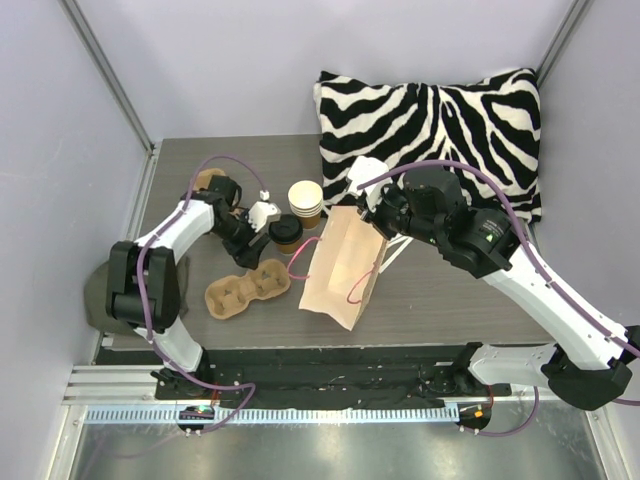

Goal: Pack the takeout coffee

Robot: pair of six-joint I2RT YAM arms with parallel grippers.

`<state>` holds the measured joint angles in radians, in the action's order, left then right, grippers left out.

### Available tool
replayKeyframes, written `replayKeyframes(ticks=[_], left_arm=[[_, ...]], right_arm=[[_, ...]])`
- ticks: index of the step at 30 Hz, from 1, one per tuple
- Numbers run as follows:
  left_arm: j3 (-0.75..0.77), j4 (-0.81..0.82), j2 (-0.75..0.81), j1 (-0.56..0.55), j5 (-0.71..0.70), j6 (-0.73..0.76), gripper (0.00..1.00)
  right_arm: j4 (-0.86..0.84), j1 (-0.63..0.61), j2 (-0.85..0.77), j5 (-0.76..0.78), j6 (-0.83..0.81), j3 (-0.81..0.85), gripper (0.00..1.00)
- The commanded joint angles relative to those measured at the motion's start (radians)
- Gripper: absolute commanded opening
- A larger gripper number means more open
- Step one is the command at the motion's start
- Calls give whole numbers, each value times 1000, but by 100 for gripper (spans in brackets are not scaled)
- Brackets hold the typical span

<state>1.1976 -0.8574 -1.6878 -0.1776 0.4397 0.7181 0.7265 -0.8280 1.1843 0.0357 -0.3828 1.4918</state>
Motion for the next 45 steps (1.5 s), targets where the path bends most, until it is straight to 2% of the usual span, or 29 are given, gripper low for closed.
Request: replayKeyframes(ticks=[1, 2, 7, 8, 10, 11, 14, 18, 21, 26, 28, 29, 31, 32, 33, 35, 37, 38, 40, 41, 42, 43, 44, 45], left_arm=[[-56, 83, 4, -22, -25, -81, 66], [-64, 89, -1, -22, -38, -92, 65], [-70, 100, -10, -14, -122, -152, 43], [-70, 97, -4, -8, -124, -172, 33], [-73, 80, 8, 6, -127, -200, 21], [-75, 74, 22, 29, -122, -233, 11], [-84, 44, 42, 88, -95, -272, 0], [-82, 37, 40, 173, -85, -386, 0], [-76, 32, 37, 277, -61, -460, 0], [-118, 69, 79, 323, -53, -627, 0], [-136, 81, 105, 323, -27, -675, 3], [-144, 78, 112, 325, -16, -706, 12], [-156, 74, 132, 326, 1, -714, 22], [-155, 69, 155, 328, -2, -714, 34], [-156, 66, 169, 329, -4, -712, 38], [-153, 63, 223, 331, -9, -683, 57], [-124, 64, 252, 331, -7, -600, 64], [-103, 45, 258, 331, 17, -561, 73], [-14, -3, 244, 326, 69, -358, 80], [23, -94, 226, 322, 141, -253, 86], [60, -159, 179, 313, 161, -47, 88], [112, -231, 142, 288, 168, 71, 89], [193, -346, 108, 274, 147, 146, 89], [235, -376, 36, 267, 131, 199, 90]], right_arm=[[-64, 1, -20, 3, -2, -7, 1], [-67, 1, -20, 3, -2, -5, 1], [-65, 1, -23, 6, -2, -2, 1], [-65, 1, -26, 9, -2, -2, 1], [-65, 0, -34, 12, -2, -1, 1], [-65, 1, -35, 13, -2, -4, 1], [-64, 3, -46, 15, -1, -13, 1], [-64, 3, -54, 13, -2, -19, 1], [-64, 3, -60, 16, -4, -22, 1], [-65, 3, -69, 13, -4, -34, 1], [-68, 3, -69, 12, -2, -38, 1], [-68, 3, -71, 12, -2, -38, 1], [-68, 3, -72, 12, -5, -36, 1], [-67, 4, -72, 15, -7, -36, 1], [-68, 4, -74, 12, -7, -36, 1], [-67, 4, -72, 9, -10, -36, 1], [-65, 4, -71, 6, -11, -36, 1], [-65, 6, -69, 4, -14, -36, 1], [-64, 4, -65, 3, -16, -36, 1], [-65, 4, -64, 1, -18, -36, 1], [-65, 4, -61, -3, -18, -36, 1], [-65, 4, -61, -5, -18, -36, 1], [-65, 4, -55, -3, -18, -36, 1], [-65, 4, -54, -6, -16, -36, 1]])
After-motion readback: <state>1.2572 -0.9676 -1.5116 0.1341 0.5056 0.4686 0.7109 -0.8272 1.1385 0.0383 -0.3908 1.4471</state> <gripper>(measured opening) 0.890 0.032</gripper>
